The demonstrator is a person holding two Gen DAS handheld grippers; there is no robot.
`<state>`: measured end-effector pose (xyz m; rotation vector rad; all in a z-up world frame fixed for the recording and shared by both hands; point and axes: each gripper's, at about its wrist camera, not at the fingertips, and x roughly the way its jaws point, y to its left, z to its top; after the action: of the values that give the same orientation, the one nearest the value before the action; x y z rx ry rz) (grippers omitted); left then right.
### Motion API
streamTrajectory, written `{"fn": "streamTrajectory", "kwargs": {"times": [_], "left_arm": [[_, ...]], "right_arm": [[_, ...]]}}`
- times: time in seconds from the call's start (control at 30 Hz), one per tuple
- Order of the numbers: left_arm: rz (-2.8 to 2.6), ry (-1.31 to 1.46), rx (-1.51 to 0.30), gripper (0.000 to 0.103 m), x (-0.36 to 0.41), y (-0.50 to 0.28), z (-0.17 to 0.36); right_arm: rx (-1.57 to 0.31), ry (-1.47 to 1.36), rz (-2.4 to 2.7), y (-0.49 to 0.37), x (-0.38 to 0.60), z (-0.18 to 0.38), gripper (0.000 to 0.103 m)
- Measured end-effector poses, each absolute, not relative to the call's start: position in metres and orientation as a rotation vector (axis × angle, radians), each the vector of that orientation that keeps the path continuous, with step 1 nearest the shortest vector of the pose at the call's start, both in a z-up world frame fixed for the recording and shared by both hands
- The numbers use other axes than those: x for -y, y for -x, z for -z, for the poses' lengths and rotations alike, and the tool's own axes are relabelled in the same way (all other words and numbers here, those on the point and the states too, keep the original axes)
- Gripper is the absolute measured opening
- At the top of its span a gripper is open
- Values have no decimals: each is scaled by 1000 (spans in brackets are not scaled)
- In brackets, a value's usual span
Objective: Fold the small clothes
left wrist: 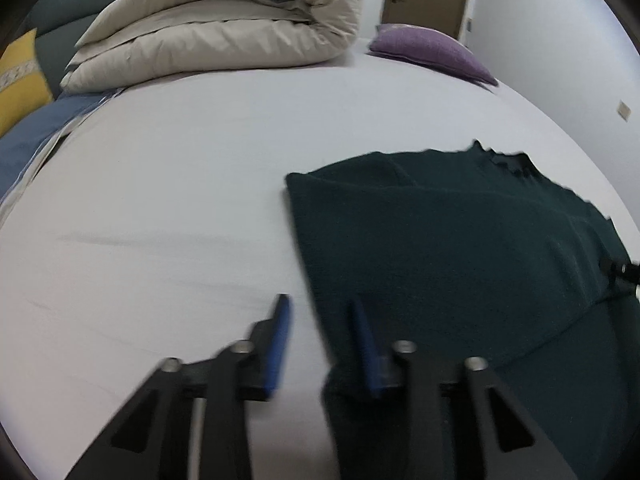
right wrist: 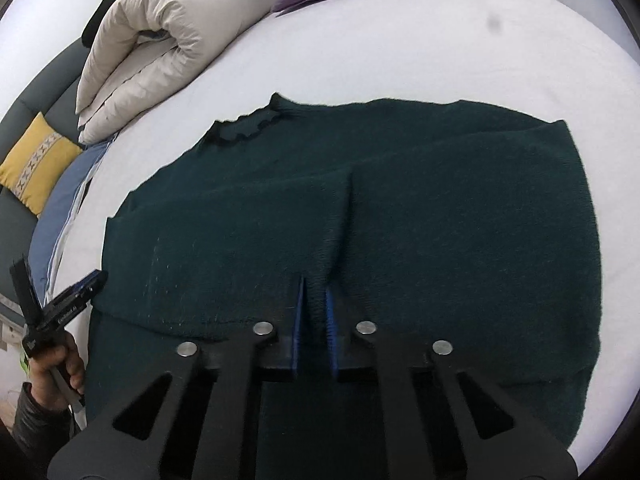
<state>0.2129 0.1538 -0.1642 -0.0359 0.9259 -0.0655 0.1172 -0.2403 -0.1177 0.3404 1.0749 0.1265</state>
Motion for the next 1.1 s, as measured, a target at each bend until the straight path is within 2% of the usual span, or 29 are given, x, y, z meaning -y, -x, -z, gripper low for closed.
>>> {"fn": "streamTrajectory", "kwargs": {"times": [0.03,0.1,0.27,0.47,0.5,0.6,0.73,0.77,1.1], "left_arm": [[72,14,-924,17,-151,-213,164],[68,-37,-914,16,-145,-212,164],[61,-112,-908,15,-139,-214,172],[45,-137,-903,20,-139,-216,172],[36,-146,-903,24,-138,-217,172],[-19,-143,-895,49,-143,-216,168],[-30,-40,-859,64,-163,-197,147],[-35,-32,-856,66,-166,-190,142],[81,156,-919,66,-185,-77,125]], "right_arm": [[-1066,-337,-124,-115,240,115,6],[-1049,-339,-118,-110,241,110,6],[-1065,-412,-116,-108,250,133,6],[-1072,-437,-93,-104,250,125,7],[-1079,-454,-93,-105,253,128,7],[-1081,-464,-114,-108,257,131,7],[-1019,-475,-30,-82,270,103,31],[-986,-476,-18,-66,274,92,35],[-945,-514,-67,96,306,69,35]]}}
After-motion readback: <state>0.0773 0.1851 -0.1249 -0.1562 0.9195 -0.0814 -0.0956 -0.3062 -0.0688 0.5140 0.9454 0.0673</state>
